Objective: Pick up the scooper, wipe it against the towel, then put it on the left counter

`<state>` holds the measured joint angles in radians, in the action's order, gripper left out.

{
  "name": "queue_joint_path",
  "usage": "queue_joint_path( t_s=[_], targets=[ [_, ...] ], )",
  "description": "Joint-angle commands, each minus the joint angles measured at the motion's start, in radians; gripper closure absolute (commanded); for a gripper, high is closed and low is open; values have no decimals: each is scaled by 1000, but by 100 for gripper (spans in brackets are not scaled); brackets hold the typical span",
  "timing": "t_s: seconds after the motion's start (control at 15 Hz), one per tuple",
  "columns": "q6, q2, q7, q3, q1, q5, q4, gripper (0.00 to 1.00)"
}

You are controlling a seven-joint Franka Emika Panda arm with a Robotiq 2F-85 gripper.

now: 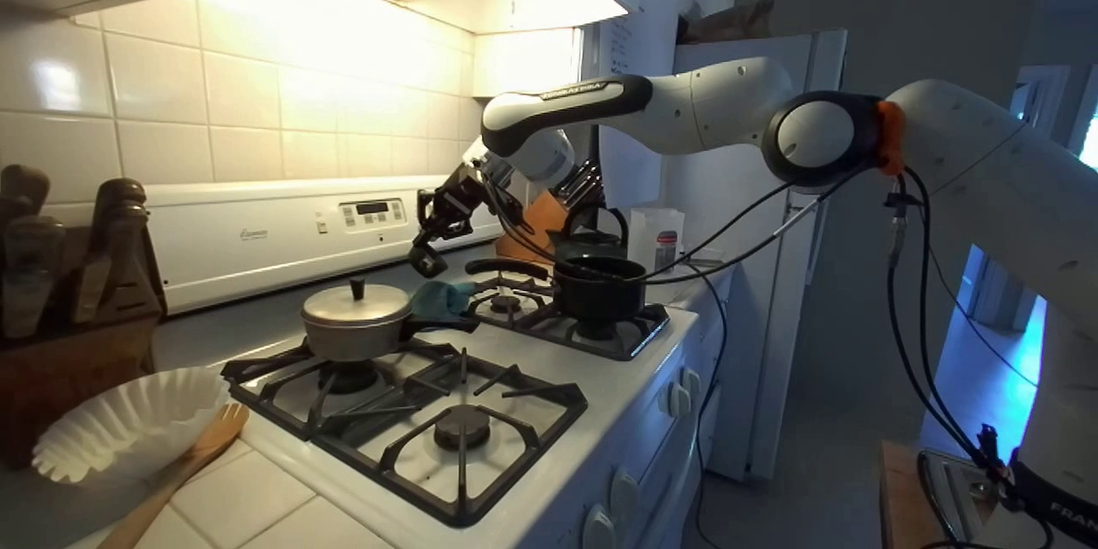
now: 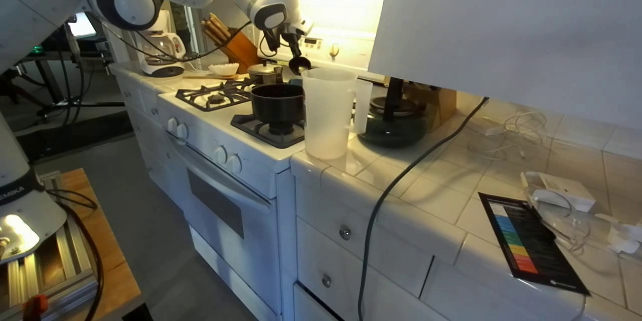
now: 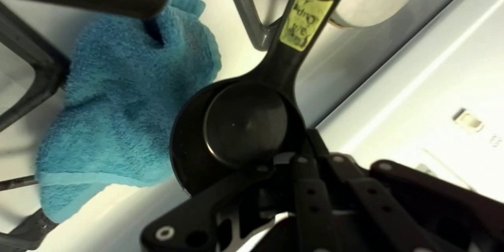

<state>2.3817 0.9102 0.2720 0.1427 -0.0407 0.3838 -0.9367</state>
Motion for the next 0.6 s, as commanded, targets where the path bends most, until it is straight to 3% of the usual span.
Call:
queue_joint_path(
  t_s=[0.0,0.33,0.53],
  targets=[
    [-66,54,-50,39,-12,18,96,99],
    [-189,77,-30,35,-14,12,125,99],
    [-172,84,26,-33,7,-36,127,99]
  ],
)
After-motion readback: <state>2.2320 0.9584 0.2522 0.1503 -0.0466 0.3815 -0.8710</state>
